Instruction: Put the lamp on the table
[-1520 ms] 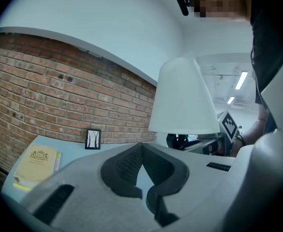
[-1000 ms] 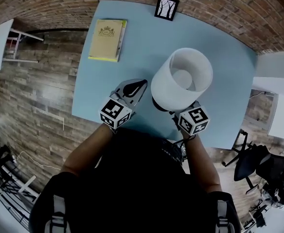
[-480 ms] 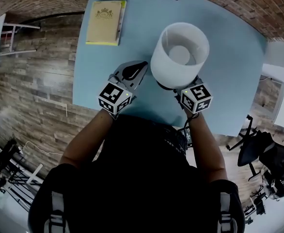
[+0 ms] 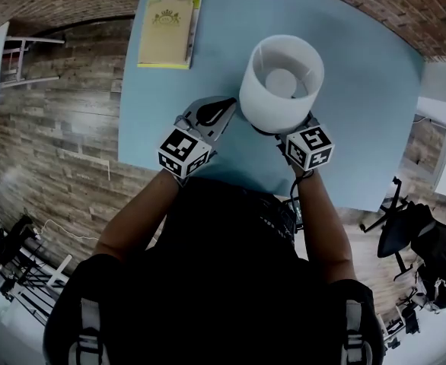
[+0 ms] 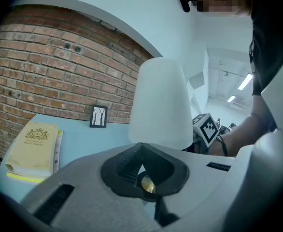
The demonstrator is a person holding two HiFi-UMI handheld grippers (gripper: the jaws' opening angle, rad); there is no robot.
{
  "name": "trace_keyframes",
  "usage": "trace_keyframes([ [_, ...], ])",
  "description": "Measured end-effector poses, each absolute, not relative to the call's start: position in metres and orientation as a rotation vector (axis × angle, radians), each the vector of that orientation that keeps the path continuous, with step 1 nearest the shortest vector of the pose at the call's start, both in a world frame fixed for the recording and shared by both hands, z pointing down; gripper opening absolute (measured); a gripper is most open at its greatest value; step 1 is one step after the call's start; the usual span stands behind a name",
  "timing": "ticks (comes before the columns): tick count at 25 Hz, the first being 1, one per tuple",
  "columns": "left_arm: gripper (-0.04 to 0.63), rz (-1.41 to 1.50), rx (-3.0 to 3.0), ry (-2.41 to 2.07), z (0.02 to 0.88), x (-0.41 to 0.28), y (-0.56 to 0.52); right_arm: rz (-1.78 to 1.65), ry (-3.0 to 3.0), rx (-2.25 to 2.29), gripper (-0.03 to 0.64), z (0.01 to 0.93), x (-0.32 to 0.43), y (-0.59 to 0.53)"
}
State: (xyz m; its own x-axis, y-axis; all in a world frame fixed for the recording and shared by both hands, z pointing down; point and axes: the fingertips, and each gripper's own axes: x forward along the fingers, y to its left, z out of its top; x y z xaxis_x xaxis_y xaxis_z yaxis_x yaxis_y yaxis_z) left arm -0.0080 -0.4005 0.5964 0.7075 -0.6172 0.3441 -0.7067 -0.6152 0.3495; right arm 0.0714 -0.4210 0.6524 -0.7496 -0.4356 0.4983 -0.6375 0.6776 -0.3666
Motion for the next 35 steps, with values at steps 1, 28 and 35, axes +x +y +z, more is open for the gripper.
trace_keyframes([
  [1,0.009,0.262,2.453,-1.014,0.597,-0.009,-0.4,0.749,-2.524,0.844,0.127,0.652,0.071,-0.42],
  [28,0.009,0.191,2.454,-1.015,0.581,0.005,-0.382,0.719,-2.482,0.844,0.14,0.662,0.098,-0.388],
  [35,0.009,0.189,2.458,-1.026,0.576,0.007,-0.369,0.72,-2.437,0.859,0.14,0.669,0.111,-0.375],
])
